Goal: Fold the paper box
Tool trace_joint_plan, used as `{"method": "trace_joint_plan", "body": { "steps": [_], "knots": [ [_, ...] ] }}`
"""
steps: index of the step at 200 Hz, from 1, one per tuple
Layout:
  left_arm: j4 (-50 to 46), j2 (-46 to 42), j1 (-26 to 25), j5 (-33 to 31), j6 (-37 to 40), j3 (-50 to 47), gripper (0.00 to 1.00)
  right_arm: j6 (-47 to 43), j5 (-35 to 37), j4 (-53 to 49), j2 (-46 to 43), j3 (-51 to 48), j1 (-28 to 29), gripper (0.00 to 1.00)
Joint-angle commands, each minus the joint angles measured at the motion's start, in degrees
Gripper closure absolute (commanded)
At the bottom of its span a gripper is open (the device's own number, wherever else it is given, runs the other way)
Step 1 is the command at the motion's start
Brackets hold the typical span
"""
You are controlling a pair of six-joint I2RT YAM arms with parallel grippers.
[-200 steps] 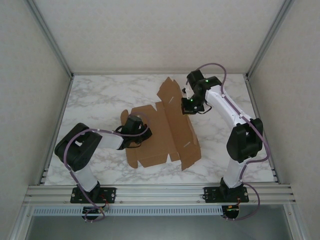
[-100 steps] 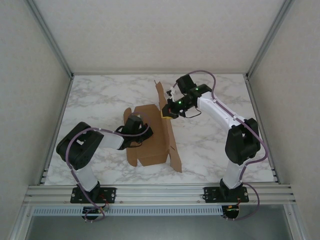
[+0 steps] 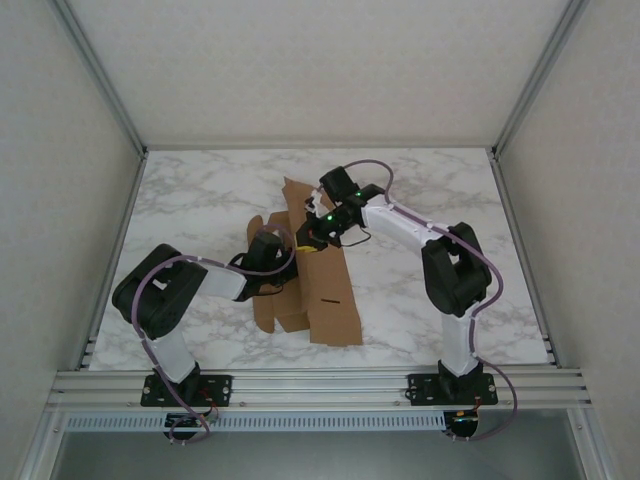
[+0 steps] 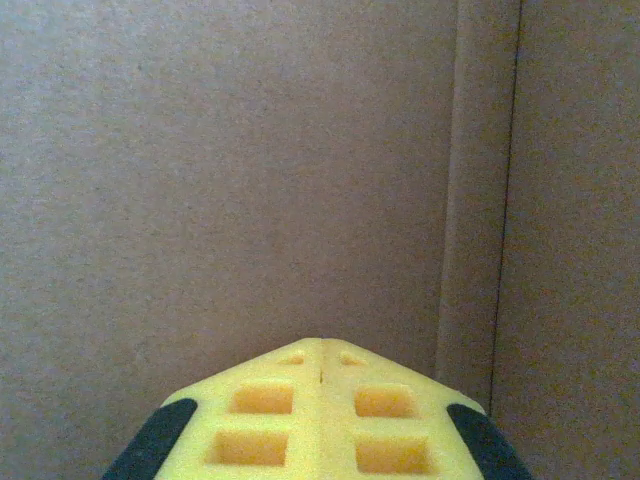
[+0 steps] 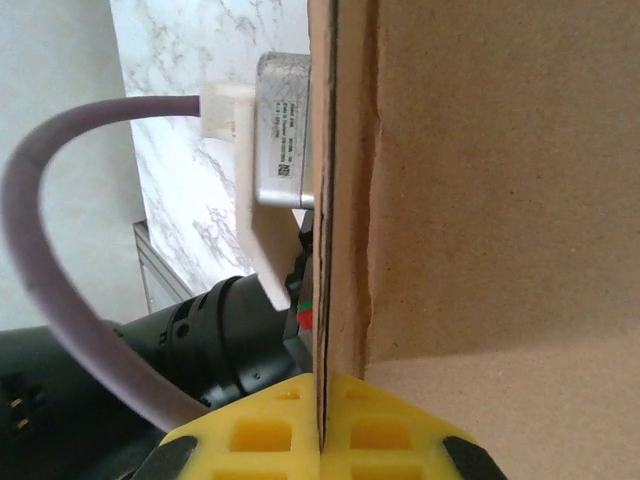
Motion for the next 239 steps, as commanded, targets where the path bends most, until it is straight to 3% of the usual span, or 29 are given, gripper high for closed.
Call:
{"method": "trace_joint_plan", "body": {
  "steps": [1, 60, 110, 183, 239],
  "knots": [
    [-6.1, -0.06, 0.63, 0.28, -0.19, -2.26, 1.0, 1.06, 5.46, -0.66, 2.17, 1.21, -0.45, 0.97],
    [-7.42, -1.91, 1.78, -0.61, 0.26, -2.96, 1.0, -8.03, 12.12, -16.12, -2.38, 8.35, -1.31, 0.96],
    [-7.87, -3.14, 1.87, -1.36, 0.36, -3.41, 1.0, -15.75, 24.01, -31.96, -5.39, 14.52, -1.85, 0.96],
    [-10.31, -4.5, 1.87, -2.84, 0.55, -2.94, 1.0, -22.29, 48.4, -47.4, -3.69, 24.34, -1.94, 1.0],
    [-10.14, -3.96, 1.87, -2.61, 0.2, -2.7, 1.0, -21.5, 78.42, -52.45, 2.97, 29.02, 4.81, 1.0]
  ]
}}
